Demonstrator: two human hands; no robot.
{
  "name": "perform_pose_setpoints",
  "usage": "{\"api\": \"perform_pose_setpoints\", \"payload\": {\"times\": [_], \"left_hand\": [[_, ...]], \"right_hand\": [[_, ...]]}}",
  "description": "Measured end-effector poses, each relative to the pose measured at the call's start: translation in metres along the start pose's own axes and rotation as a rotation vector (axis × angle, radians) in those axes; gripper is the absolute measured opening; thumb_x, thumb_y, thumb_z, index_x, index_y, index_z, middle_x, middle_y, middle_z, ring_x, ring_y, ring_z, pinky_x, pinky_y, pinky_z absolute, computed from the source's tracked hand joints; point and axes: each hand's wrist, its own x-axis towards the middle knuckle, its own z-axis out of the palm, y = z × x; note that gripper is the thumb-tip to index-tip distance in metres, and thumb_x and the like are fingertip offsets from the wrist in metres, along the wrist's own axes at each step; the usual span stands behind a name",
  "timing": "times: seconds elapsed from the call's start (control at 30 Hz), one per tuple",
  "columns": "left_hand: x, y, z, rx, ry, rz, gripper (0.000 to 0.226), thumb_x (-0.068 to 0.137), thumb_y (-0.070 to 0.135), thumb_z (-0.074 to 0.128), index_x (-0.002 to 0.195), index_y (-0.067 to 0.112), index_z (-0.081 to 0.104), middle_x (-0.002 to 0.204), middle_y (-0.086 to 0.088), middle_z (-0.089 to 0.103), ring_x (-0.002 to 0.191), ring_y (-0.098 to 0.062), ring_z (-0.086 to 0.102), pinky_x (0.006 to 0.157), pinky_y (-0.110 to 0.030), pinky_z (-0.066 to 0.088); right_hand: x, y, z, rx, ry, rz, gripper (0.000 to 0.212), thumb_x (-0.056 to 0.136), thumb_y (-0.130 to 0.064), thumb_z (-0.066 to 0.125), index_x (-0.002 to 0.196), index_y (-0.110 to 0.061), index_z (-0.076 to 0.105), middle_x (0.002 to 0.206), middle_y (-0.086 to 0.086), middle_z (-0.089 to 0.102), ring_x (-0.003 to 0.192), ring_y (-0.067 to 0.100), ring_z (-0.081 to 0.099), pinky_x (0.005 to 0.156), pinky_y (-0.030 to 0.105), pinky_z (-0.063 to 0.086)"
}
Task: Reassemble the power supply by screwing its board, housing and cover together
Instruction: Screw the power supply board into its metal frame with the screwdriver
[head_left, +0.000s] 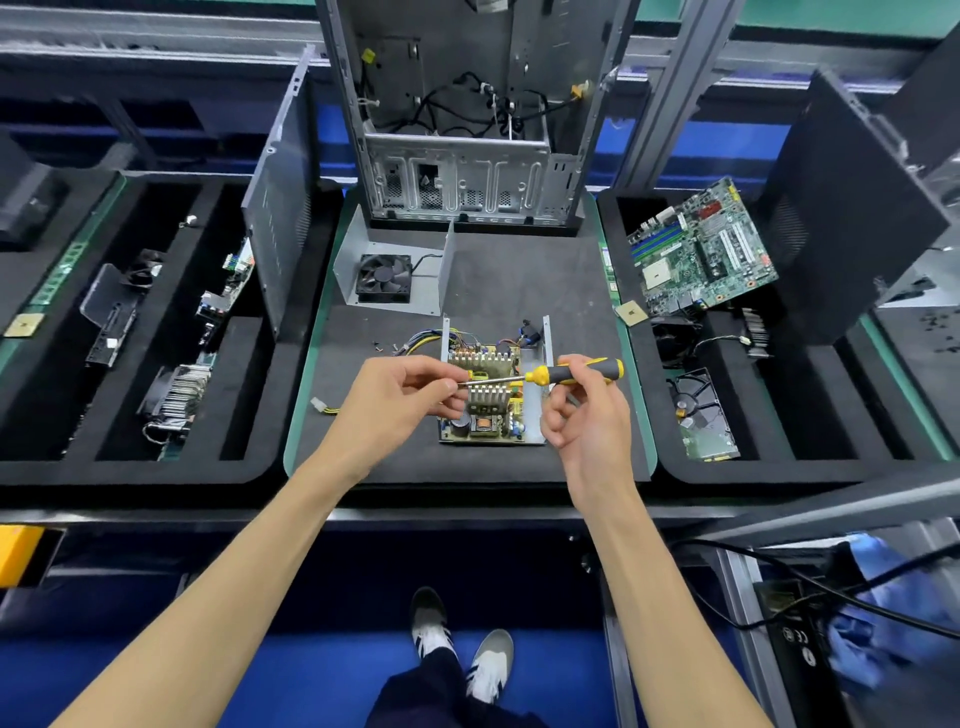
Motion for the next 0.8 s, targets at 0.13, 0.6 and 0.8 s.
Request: {"api": "perform_pose_setpoints", "payload": {"times": [0.13,0.6,0.8], "left_hand": [[-0.009,-0.008,0.007,0.191,0.007,0.089,0.019,0.091,0.0,0.069,0.094,0.017,0.078,0.083,-0.001,0.078,0.076,-0.018,0.076,0.079,-0.029,0.061],[-0.022,-0.01,0.009,0.097,0.088,0.102,0.017,0.09,0.0,0.07,0.098,0.014,0.077,0.086,-0.002,0.078,0.082,-0.018,0.076,0.079,-0.026,0.061],[-0.026,-0.01,0.008,0.083,0.092,0.105,0.015,0.089,0.0,0.07,0.1,0.01,0.076,0.088,-0.002,0.078,0.082,-0.017,0.076,0.078,-0.024,0.06]], "right_hand": [[-0.005,0.002,-0.006,-0.04,0.006,-0.009,0.008,0.102,-0.019,0.056,0.098,-0.014,0.058,0.057,-0.001,0.046,0.045,0.01,0.04,0.037,0.021,0.029],[-0.019,0.013,-0.005,0.072,-0.003,0.101,0.016,0.104,-0.024,0.055,0.097,-0.011,0.062,0.061,0.0,0.048,0.048,0.012,0.039,0.037,0.022,0.03],[-0.019,0.018,-0.002,0.097,0.006,0.12,0.017,0.105,-0.024,0.053,0.099,-0.01,0.061,0.061,0.0,0.044,0.047,0.012,0.037,0.037,0.022,0.027]]}}
